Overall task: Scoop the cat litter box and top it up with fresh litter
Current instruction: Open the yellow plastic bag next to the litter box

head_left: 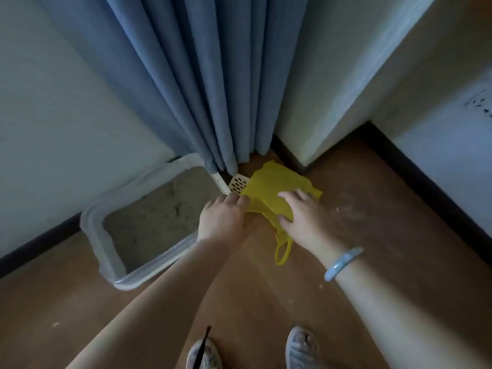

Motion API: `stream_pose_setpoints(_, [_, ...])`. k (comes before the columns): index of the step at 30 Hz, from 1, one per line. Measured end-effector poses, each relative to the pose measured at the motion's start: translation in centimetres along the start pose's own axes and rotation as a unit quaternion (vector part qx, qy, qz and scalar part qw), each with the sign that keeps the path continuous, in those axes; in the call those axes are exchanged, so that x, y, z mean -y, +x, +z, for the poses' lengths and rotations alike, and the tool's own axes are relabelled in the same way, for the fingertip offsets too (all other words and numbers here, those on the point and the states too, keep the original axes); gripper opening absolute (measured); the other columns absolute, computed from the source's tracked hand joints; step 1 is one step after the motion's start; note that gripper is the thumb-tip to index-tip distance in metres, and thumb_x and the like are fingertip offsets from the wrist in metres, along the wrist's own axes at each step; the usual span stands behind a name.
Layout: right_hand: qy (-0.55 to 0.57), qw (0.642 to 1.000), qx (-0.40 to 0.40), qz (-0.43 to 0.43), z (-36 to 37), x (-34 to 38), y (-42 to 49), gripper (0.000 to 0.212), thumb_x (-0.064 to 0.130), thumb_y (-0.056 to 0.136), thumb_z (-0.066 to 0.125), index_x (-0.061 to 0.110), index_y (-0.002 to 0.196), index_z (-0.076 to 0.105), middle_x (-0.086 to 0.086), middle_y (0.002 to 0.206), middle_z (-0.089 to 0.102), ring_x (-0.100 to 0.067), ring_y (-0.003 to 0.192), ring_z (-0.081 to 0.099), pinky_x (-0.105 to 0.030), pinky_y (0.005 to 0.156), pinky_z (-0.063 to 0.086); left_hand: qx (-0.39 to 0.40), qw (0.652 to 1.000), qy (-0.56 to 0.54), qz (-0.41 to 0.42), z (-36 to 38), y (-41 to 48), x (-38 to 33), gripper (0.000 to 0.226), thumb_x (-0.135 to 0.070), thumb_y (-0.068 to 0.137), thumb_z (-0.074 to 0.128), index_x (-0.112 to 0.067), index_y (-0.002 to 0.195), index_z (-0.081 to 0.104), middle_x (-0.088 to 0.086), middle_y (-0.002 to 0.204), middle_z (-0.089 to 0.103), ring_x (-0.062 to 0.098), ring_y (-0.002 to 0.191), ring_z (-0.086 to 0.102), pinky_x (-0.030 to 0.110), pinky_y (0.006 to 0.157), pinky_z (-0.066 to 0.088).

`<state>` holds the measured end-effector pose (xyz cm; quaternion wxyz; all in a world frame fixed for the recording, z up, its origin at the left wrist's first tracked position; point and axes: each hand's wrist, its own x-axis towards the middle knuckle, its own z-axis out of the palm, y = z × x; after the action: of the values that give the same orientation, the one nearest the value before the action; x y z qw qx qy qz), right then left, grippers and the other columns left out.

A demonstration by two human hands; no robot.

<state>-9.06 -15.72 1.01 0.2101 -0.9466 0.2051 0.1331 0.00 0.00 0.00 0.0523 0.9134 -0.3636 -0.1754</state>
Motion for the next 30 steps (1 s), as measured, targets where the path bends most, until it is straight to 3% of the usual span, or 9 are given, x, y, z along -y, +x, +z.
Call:
stream_pose_setpoints(9, [0.020,0.997,-0.067,-0.020,9.2,-7.1,7.1,0.039,0.033,0.087,0.062,0.023,0.125,0.056,0.002,0.128,0.047,-0.020,0.123,0.041,-0.031,0.102,0.038,-0.037,0.997,0.047,0.052,10.9,8.2,2.7,0.049,-0.053,0.089,0.048,-0.025,0.129,0.050,-0.004,0.126,0.054,0.022,0.116,0.050,0.034,0.091,0.040])
stream_pose_setpoints(13, [0.048,0.997,-0.059,-0.006,12.2,-9.1,9.3,0.038,0.036,0.085,0.064,0.026,0.122,0.058,0.003,0.130,0.045,-0.019,0.125,0.039,-0.032,0.103,0.037,-0.053,0.995,0.052,0.065,14.6,10.6,4.1,0.045,-0.051,0.079,0.065,-0.021,0.112,0.064,0.000,0.110,0.064,0.026,0.099,0.062,0.040,0.081,0.049])
stream_pose_setpoints(17, [0.081,0.995,-0.065,0.001,13.8,-9.4,9.8,0.039,0.034,0.082,0.068,0.025,0.119,0.060,0.002,0.130,0.047,-0.020,0.125,0.039,-0.032,0.103,0.035,-0.056,0.995,0.051,0.057,15.7,10.5,4.5,0.048,-0.048,0.064,0.078,-0.023,0.102,0.068,0.004,0.114,0.063,0.028,0.102,0.062,0.044,0.080,0.052])
stream_pose_setpoints(21, [0.073,0.995,-0.062,0.000,15.0,-9.4,10.5,0.042,0.036,0.081,0.069,0.028,0.120,0.059,0.003,0.134,0.043,-0.019,0.128,0.035,-0.033,0.103,0.033,-0.067,0.995,0.064,0.039,16.6,10.8,5.1,0.043,-0.030,0.055,0.084,-0.022,0.093,0.066,0.015,0.119,0.060,0.037,0.106,0.061,0.048,0.076,0.053])
stream_pose_setpoints(23, [0.064,0.995,-0.071,0.000,15.6,-9.4,11.1,0.045,0.036,0.078,0.071,0.029,0.121,0.059,0.001,0.136,0.042,-0.022,0.130,0.035,-0.035,0.103,0.033,-0.074,0.994,0.065,0.039,17.1,11.4,5.4,0.038,-0.014,0.053,0.083,-0.022,0.086,0.065,0.011,0.107,0.065,0.031,0.089,0.066,0.043,0.070,0.053])
stream_pose_setpoints(24, [0.062,0.995,-0.077,-0.002,15.8,-9.4,11.4,0.048,0.036,0.077,0.072,0.029,0.122,0.058,-0.001,0.137,0.041,-0.024,0.130,0.035,-0.037,0.103,0.033,-0.076,0.995,0.054,0.046,17.3,11.7,5.5,0.036,-0.007,0.052,0.081,-0.022,0.079,0.062,0.005,0.091,0.067,0.026,0.073,0.066,0.037,0.061,0.051])
stream_pose_setpoints(26, [0.064,0.993,-0.094,-0.015,16.0,-9.3,11.8,0.056,0.036,0.074,0.074,0.031,0.127,0.054,-0.002,0.141,0.038,-0.026,0.132,0.033,-0.040,0.104,0.032,-0.086,0.995,0.002,0.059,17.2,12.0,5.4,0.035,0.000,0.053,0.075,-0.022,0.069,0.053,-0.003,0.062,0.056,0.019,0.048,0.047,0.023,0.045,0.030])
stream_pose_setpoints(28, [0.061,0.993,-0.095,-0.034,16.1,-9.1,11.9,0.070,0.036,0.073,0.074,0.035,0.136,0.043,0.000,0.147,0.029,-0.024,0.137,0.024,-0.040,0.108,0.025,-0.091,0.993,-0.024,0.078,17.1,11.9,5.1,0.029,-0.005,0.056,0.068,-0.023,0.066,0.047,-0.004,0.057,0.049,0.015,0.048,0.033,0.018,0.042,0.010])
stream_pose_setpoints(30, [0.035,0.996,-0.064,-0.057,16.1,-8.8,11.9,0.083,0.035,0.073,0.073,0.039,0.143,0.027,0.003,0.153,0.016,-0.022,0.142,0.011,-0.041,0.112,0.017,-0.067,0.990,-0.037,0.118,16.9,11.3,4.5,0.017,-0.011,0.059,0.059,-0.023,0.066,0.050,-0.005,0.059,0.051,0.015,0.049,0.039,0.021,0.040,0.011])
